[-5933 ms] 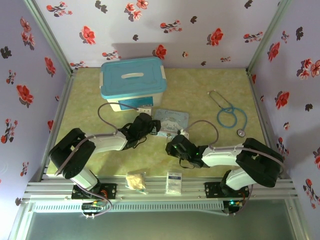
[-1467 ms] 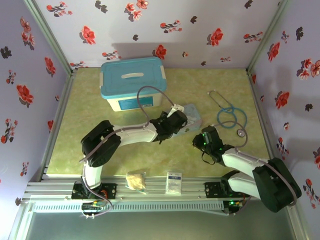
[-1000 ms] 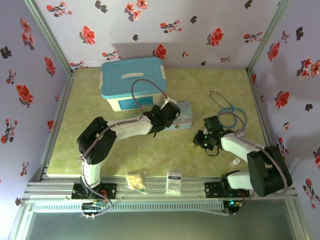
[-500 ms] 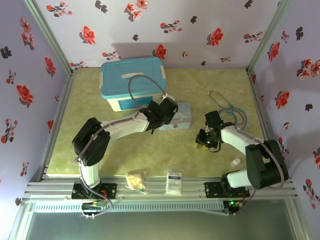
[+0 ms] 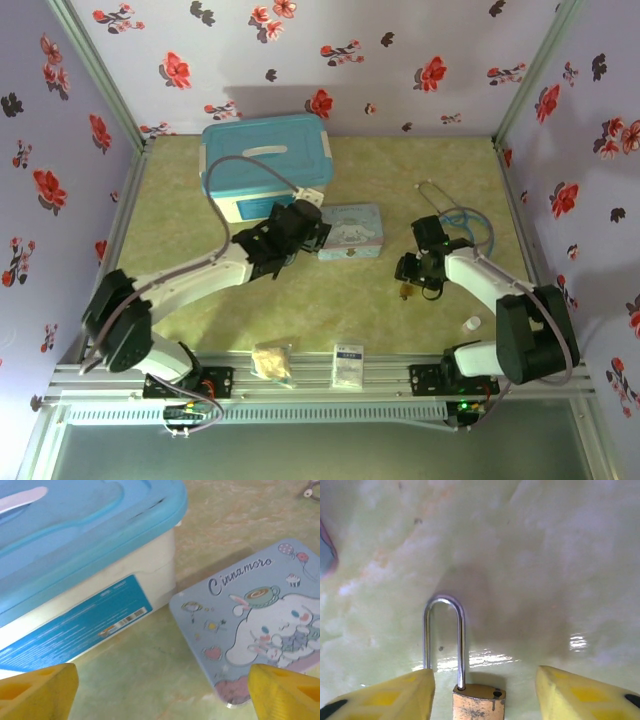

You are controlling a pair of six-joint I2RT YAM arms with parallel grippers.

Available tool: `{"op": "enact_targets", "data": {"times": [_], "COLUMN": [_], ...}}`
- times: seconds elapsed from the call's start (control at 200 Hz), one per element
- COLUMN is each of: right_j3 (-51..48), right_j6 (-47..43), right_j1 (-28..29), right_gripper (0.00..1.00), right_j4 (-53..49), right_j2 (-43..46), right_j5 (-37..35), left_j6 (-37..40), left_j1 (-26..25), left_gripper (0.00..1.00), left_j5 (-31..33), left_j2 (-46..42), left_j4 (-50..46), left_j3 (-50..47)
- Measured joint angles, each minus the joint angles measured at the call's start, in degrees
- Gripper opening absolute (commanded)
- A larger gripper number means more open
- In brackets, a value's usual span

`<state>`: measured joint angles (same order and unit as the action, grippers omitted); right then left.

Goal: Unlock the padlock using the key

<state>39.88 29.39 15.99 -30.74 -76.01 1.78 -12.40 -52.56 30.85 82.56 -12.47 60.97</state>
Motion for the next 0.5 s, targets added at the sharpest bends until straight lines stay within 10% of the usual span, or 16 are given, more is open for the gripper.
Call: {"op": "enact_targets", "data": {"times": [0.275,0.5], "right_j3": [1.2,-13.3], "right_j6": [-6.1,-15.0], "right_j1": [-0.4,-6.1], "right_gripper": [0.89,0.92], "right_j4": [9.1,36.3], "right_j2": [8.2,8.7], "right_j5": [-16.3,-25.4], "left_j6": [-5.0,-1.8], "left_j1": [12.4,22.8], "left_gripper": [1.0,1.0], "left_j5": [3.6,7.7], "left_j2": [-19.4,-27.5], "left_j4": [0.7,8.8], "left_j3": [-21.1,-32.8]}}
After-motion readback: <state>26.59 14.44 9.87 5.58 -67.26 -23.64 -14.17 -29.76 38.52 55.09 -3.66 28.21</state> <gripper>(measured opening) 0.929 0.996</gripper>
